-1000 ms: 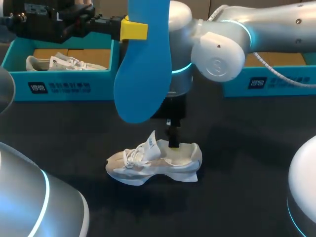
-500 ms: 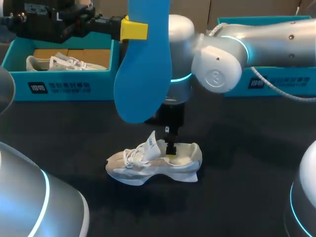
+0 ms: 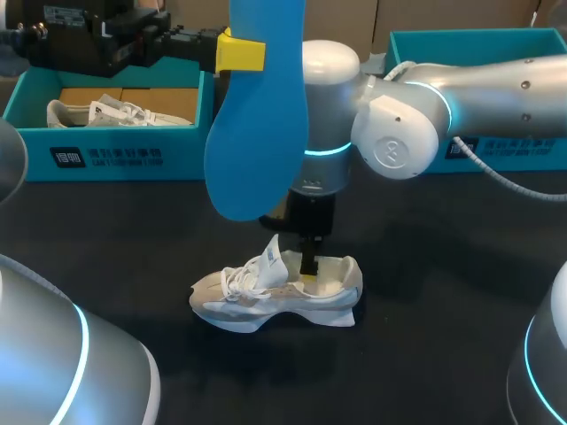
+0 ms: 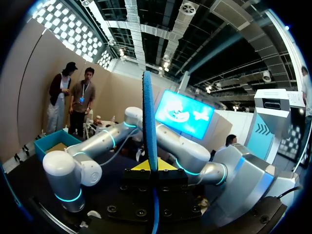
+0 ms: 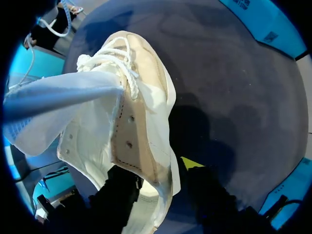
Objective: Take the shoe out of the shoebox, open the shoe tongue, remove and reinsert the insole, then place the shoe into the shoebox
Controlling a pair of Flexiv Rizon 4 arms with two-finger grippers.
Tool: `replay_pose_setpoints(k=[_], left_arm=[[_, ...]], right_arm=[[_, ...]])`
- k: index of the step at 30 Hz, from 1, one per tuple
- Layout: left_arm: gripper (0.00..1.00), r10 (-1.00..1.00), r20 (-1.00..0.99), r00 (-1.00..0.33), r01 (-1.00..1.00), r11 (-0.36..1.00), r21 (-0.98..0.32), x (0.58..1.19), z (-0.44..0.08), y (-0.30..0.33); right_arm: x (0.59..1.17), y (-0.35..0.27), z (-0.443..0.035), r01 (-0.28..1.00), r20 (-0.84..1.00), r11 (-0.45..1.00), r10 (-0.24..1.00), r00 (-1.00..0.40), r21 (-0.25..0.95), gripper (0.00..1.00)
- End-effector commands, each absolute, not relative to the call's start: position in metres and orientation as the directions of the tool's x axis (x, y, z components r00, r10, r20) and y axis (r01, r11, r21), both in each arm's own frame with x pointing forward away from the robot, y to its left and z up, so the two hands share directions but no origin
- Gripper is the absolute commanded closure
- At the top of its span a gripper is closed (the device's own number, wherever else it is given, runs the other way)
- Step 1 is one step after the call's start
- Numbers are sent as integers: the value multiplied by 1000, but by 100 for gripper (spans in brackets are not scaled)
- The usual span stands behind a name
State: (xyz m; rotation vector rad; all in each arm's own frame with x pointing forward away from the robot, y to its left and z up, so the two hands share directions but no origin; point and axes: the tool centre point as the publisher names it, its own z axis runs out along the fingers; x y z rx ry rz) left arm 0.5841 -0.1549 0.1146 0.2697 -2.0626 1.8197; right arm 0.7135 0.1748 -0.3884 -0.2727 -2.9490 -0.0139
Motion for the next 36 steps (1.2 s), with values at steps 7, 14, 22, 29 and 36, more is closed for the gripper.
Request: replay_pose_setpoints(k=[7,14,22,29,36], left_arm=[[100,105,399,-911,-383,149,-912,586,115,-156],[100,105,399,-911,-383,149,-912,586,115,-156],[100,105,399,-911,-383,149,-912,586,115,-156],[100,105,399,-911,-383,149,-912,586,115,-156],[100,105,399,-911,-383,149,-912,586,115,-156]], right_arm=[[702,177,-369,271,196,962,269,-943,-13,100],[687,180,-342,478,194,878,464,-864,31,100],[658,198,-338,736,188,608,719,-669,297,100],[658,198,-338,736,188,608,719,-669,297,100],[661,193,-338,759,207,569,739,-641,318,100]])
